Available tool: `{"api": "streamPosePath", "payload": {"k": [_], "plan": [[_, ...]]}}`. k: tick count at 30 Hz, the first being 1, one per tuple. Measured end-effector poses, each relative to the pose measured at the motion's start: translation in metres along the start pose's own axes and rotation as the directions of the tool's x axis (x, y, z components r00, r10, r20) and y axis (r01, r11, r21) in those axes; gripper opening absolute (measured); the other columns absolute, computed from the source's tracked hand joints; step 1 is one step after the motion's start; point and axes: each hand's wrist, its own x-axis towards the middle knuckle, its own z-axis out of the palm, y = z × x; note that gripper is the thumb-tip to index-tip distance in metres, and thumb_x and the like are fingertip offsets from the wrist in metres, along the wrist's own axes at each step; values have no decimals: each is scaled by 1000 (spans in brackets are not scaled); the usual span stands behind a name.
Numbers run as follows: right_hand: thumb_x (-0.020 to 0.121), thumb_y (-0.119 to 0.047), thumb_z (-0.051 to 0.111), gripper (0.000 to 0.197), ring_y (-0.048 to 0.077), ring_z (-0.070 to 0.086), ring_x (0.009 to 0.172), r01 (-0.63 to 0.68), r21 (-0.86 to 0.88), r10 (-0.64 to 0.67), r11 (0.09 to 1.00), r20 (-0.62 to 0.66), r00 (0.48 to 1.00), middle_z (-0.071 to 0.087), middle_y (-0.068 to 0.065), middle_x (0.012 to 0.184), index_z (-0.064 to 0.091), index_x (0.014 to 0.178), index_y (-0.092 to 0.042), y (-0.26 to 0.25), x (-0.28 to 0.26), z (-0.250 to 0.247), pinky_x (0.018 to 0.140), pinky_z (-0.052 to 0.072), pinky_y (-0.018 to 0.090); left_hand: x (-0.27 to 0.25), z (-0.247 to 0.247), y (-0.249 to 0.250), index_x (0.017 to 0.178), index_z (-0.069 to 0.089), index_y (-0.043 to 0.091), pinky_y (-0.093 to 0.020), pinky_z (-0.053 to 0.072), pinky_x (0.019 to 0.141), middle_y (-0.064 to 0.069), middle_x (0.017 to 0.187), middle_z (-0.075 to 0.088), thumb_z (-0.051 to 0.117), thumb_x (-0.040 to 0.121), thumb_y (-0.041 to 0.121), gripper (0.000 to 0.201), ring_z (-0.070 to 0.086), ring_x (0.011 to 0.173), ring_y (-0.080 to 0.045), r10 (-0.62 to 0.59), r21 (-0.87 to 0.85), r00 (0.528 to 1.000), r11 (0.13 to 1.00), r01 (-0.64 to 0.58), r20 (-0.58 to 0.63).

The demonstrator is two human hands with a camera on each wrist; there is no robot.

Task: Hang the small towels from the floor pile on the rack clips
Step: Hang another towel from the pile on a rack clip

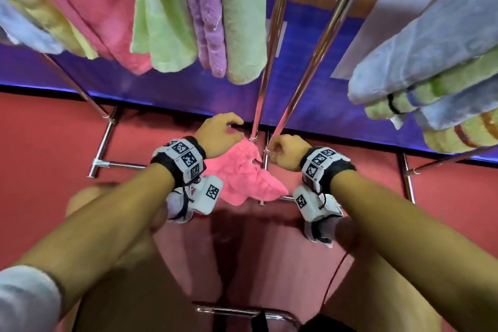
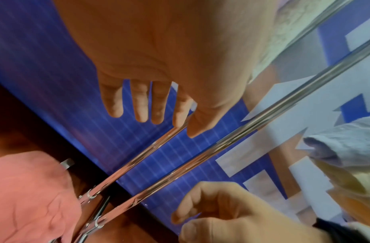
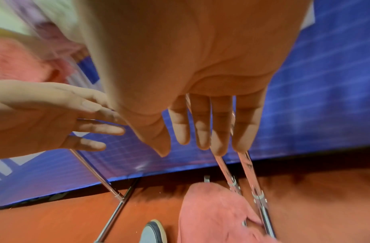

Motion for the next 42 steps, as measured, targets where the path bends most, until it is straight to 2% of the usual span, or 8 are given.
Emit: {"api": "streamPosePath", "payload": {"k": [4,6,15,22,26,30,37,42], "plan": [[83,-28,68,16,29,64,102,-52,49,49,997,69,996,71,8,105,71,90,-14,17,24,40,81,46,25,10,21,-28,97,66,26,-31,50,93,0,105,69,67,73,40,28,65,100,-22,-84,-81,996,993,84,-3],[83,-22,68,11,27,64,104,-57,61,51,996,101,994,72,6,108,73,89,-14,24,35,60,77,40,18,12,28,-39,99,65,20,-31,49,91,-1,104,65,71,81,29,21,63,99,-24,-129,-69,991,989,130,19],[88,-27,53,32,34,64,105,-61,-26,65,998,224,972,68,11,117,70,113,-19,54,78,151,89,53,33,22,59,-56,121,58,30,-34,41,92,5,129,62,57,90,45,35,57,119,-22,-199,358,968,924,134,151],[93,-29,46,37,31,58,115,-92,-114,119,989,261,958,64,9,123,65,120,-12,98,110,228,100,45,39,23,78,-77,122,55,30,-40,49,96,2,120,67,50,85,52,44,61,111,-26,-268,482,935,867,129,233],[97,-29,43,50,33,26,145,-15,-302,110,953,297,949,34,17,154,44,145,-14,100,110,248,118,20,39,21,78,-82,120,56,27,-41,51,91,0,114,68,51,85,50,41,62,105,-27,-271,489,933,863,125,239],[94,-48,52,69,38,-8,150,-10,-377,168,926,389,906,-9,14,163,19,154,-40,133,109,271,120,2,48,27,72,-86,119,56,30,-43,48,96,4,113,68,48,81,54,45,63,104,-24,-282,488,930,862,138,235],[85,-37,66,45,34,59,116,-46,-123,70,991,203,977,62,15,128,65,125,-17,129,114,241,98,46,37,31,60,-85,115,55,36,-48,48,95,9,113,67,45,76,60,47,63,102,-23,-303,449,935,872,194,185],[75,-18,76,10,29,65,82,-129,306,186,943,-166,968,71,9,83,66,72,-19,87,118,178,79,49,30,32,53,-75,119,58,27,-36,48,93,3,119,67,58,86,47,39,62,107,-25,-184,389,966,916,102,179]]}}
